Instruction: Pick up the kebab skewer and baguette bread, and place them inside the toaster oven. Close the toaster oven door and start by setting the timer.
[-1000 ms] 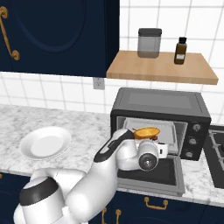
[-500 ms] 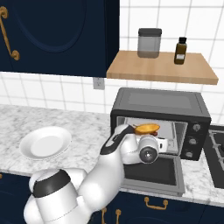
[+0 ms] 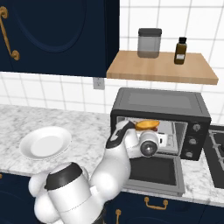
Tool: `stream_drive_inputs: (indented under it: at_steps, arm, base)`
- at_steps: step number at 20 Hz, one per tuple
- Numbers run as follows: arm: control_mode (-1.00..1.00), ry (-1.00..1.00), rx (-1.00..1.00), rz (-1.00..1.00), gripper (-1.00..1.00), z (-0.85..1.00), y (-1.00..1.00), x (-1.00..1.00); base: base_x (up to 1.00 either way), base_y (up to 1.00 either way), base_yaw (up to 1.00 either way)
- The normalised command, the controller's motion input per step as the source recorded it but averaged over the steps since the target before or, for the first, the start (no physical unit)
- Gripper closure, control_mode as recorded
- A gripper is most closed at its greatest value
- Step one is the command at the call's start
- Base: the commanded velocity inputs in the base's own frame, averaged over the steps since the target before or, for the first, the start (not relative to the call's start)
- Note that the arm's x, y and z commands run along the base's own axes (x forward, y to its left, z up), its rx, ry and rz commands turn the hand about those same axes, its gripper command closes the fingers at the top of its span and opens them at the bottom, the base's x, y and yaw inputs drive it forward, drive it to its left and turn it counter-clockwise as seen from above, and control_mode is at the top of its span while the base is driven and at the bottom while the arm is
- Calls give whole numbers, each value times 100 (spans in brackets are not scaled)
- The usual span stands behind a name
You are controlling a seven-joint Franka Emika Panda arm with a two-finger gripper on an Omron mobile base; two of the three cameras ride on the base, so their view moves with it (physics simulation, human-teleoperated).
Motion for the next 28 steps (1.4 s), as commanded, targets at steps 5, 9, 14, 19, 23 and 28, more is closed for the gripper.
stream_drive_inputs:
  at_steps: [5, 9, 14, 19, 23, 28]
  arm:
    - [-100, 0, 0, 0, -100, 0, 0, 25]
    - [-100, 0, 0, 0, -100, 0, 0, 23]
    - [-100, 0, 0, 0, -100, 0, 0, 19]
    - [-100, 0, 0, 0, -100, 0, 0, 8]
    - [-100, 0, 0, 0, -100, 0, -5, -18]
    - [-100, 0, 0, 0, -100, 0, -16, -51]
  base:
    - [0, 0, 0]
    - [0, 0, 0]
    - [0, 0, 0]
    - [0, 0, 0]
    - [0, 0, 0]
    - [0, 0, 0]
